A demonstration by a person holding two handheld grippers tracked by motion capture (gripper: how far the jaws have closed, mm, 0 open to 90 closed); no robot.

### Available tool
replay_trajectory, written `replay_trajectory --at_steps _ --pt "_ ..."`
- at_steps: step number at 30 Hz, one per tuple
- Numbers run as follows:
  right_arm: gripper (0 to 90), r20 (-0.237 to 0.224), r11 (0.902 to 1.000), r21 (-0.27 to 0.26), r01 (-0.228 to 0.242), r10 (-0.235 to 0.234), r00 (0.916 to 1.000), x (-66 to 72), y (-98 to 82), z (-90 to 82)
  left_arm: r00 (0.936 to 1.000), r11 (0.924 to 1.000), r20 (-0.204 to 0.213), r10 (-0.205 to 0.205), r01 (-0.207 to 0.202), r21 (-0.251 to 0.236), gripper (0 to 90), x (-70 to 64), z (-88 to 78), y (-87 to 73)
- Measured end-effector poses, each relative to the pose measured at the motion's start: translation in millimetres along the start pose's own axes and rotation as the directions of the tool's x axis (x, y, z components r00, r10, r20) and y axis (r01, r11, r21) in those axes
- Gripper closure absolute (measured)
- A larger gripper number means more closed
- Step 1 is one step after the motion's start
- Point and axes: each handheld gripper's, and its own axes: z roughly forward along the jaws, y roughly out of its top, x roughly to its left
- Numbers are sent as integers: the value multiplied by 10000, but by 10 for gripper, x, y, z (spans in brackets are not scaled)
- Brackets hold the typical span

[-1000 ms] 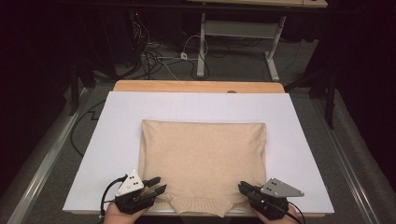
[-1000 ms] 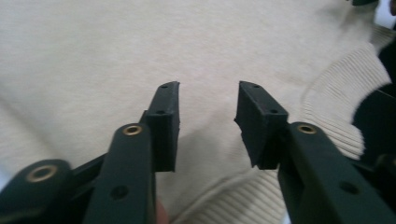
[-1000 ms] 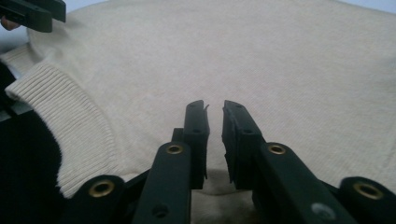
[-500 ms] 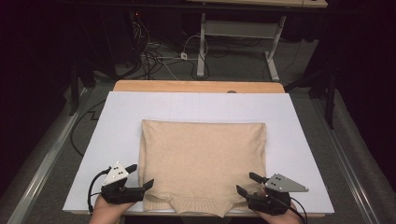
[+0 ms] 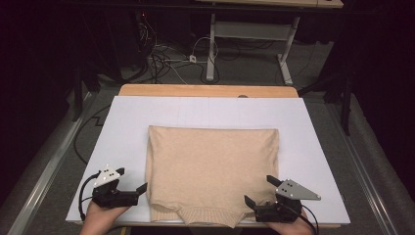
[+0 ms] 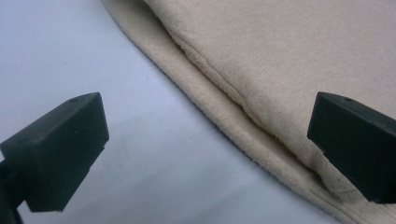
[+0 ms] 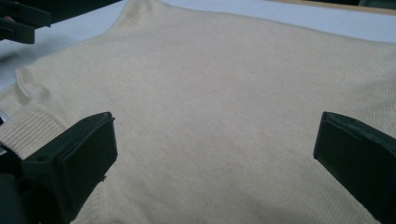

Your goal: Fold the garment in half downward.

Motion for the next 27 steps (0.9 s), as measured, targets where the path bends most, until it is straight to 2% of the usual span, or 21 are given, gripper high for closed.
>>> replay_trajectory --at_steps 5,15,27 --pt "5 -150 9997 -209 126 -129 9998 66 69 22 10000 10000 7 5 -5 66 0 18 10 -6" --pt "5 -351 9990 -45 453 -454 9984 189 206 153 9998 9999 -163 -113 112 -38 0 68 5 2" --pt "5 -962 9973 -45 735 -736 9926 447 321 460 9997 9999 -205 -127 126 -79 0 129 10 24"
